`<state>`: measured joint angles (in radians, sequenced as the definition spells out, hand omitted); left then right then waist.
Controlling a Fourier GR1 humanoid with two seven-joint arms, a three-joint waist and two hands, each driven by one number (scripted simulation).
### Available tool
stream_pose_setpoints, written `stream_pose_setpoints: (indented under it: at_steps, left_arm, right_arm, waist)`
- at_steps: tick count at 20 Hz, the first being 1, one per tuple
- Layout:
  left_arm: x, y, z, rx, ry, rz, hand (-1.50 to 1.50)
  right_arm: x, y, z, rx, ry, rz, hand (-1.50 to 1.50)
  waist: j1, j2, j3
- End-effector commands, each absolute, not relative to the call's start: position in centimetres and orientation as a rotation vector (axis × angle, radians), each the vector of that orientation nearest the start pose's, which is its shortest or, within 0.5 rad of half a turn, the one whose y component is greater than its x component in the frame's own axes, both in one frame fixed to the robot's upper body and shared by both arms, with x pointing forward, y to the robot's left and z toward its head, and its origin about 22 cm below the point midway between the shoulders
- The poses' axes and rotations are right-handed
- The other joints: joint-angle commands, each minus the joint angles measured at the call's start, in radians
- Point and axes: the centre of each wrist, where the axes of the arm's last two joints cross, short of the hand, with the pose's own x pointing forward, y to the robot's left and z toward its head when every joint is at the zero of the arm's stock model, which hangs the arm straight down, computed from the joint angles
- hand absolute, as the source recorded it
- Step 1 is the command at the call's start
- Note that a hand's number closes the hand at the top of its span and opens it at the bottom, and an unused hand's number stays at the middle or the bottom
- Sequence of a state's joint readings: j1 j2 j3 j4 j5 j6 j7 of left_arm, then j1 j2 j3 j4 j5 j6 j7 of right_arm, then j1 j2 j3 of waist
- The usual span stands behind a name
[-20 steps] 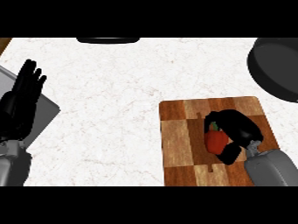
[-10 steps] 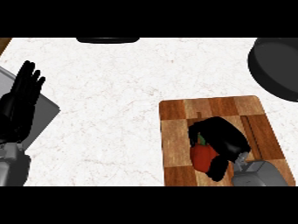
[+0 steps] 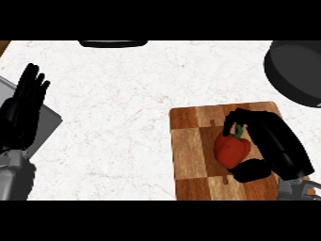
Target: Pick the bell pepper from the cutting board and place it in the pot
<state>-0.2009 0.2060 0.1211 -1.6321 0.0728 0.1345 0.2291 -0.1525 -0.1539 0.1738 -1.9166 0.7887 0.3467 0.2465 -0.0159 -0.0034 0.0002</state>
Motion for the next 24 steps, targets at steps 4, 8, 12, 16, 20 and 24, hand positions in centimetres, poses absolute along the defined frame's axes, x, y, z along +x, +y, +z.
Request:
stream_pose_setpoints:
  at_steps: [4,8,12,16,20,24]
  left_arm:
    - [28.1,28.2,8.8,0.211,-1.609,0.07,0.0]
    - [28.5,27.6,8.6,0.22,-1.615,0.082,0.0]
    - [27.2,29.7,7.6,0.202,-1.607,0.075,0.0]
    - [29.0,28.5,8.5,0.184,-1.607,0.065,0.0]
    - [28.1,28.9,7.8,0.195,-1.6,0.073,0.0]
    - [28.3,27.5,9.1,0.172,-1.597,0.049,0.0]
  right_arm:
    - [24.4,-23.7,18.0,-0.861,-1.778,0.629,1.5]
    - [24.9,-27.1,19.1,-0.943,-1.757,0.519,1.5]
    - [25.9,-30.8,19.6,-0.977,-1.733,0.443,1.5]
    - [29.6,-33.5,20.1,-0.888,-1.731,0.386,1.5]
    - [31.7,-35.1,20.0,-0.912,-1.684,0.376,1.5]
    - [34.2,-37.9,17.4,-0.948,-1.647,0.369,1.5]
  waist:
    - [0.012,0.001,0.0]
    - [0.013,0.003,0.0]
    - [0.018,0.003,0.0]
    - [0.018,0.005,0.0]
    - [0.021,0.005,0.0]
    - [0.028,0.006,0.0]
